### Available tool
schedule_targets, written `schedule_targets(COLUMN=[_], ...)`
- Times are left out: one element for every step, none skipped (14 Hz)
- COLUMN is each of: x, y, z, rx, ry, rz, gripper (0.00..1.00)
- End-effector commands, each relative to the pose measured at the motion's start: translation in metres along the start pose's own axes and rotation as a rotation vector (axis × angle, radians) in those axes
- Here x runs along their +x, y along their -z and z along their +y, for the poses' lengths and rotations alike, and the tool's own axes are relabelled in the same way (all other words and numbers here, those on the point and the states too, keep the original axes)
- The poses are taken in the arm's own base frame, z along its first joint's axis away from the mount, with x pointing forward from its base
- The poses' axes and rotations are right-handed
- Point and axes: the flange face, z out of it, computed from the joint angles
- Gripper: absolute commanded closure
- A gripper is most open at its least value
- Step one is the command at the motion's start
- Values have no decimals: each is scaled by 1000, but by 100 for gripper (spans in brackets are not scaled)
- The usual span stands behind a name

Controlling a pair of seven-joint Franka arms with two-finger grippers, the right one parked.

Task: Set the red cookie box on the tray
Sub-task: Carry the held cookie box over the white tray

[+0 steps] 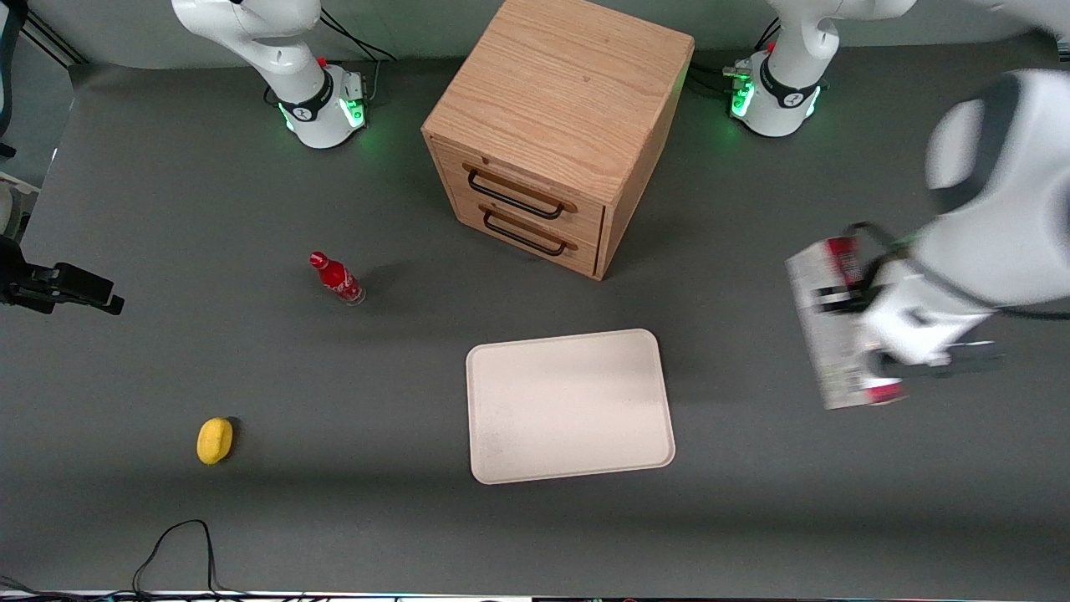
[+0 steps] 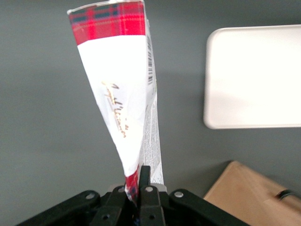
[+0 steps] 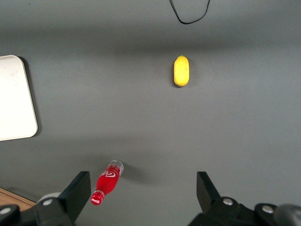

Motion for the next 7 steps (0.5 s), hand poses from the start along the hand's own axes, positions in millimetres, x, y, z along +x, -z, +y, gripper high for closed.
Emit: schedule_targets(x=[20, 25, 25, 29, 35, 40, 42], y=[-42, -60, -75, -92, -108, -125, -140], z=[69, 90, 107, 115, 117, 119, 123], rx=[-50, -65, -73, -69, -66, -58, -50], ry=[-16, -6, -15, -24, -27, -28, -31], rz=[-5, 4, 15, 16, 7, 8, 21], gripper=[100, 100, 100, 100, 100, 100, 100])
